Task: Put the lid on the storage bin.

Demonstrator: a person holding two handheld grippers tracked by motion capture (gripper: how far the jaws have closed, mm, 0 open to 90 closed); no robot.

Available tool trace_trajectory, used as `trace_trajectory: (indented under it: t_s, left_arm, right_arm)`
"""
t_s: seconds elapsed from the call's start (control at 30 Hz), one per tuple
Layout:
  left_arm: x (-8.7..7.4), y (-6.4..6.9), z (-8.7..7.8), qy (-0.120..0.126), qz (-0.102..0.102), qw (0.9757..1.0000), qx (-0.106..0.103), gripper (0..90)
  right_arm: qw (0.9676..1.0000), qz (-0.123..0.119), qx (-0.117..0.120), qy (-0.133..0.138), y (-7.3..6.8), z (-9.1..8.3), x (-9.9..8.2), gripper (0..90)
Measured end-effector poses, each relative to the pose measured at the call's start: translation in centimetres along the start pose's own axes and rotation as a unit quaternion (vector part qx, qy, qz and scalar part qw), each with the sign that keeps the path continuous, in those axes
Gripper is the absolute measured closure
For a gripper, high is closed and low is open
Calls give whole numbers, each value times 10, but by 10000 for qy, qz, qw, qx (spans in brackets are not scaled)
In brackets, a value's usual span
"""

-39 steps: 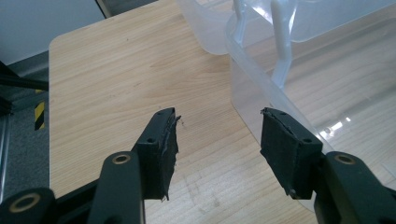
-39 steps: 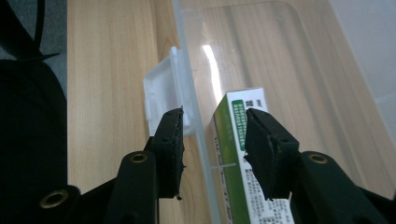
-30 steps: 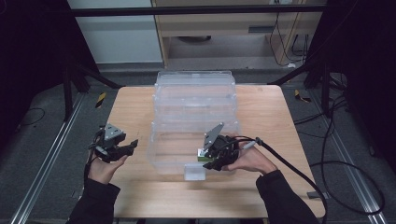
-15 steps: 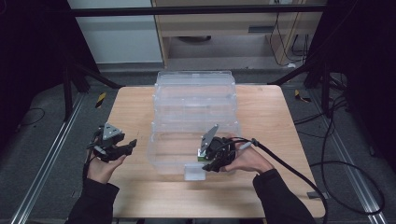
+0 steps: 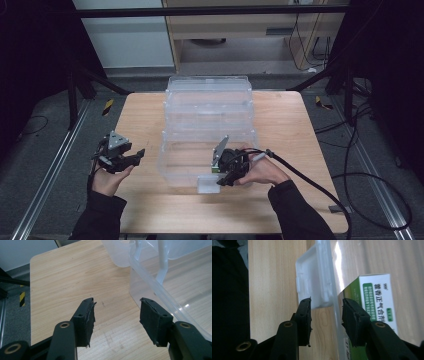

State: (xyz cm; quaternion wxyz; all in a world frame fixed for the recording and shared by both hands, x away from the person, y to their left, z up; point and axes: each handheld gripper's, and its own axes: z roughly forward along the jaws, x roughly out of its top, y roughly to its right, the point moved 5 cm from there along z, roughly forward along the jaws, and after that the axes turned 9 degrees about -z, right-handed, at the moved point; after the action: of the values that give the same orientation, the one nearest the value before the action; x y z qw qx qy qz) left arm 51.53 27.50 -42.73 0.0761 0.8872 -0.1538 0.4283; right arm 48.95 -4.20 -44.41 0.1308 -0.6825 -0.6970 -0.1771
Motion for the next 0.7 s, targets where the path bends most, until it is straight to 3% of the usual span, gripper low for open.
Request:
trace_trajectory:
  t_s: [0.37, 0.7]
  left_arm:
    - [2, 2, 4, -47, 78, 10000, -4, 440]
    - [11, -6, 2, 34, 85, 10000, -27, 440]
  right_arm:
    - [9999, 11, 93, -118, 0, 5, 1, 628]
    - [9991, -45, 242, -349, 3, 9, 3, 655]
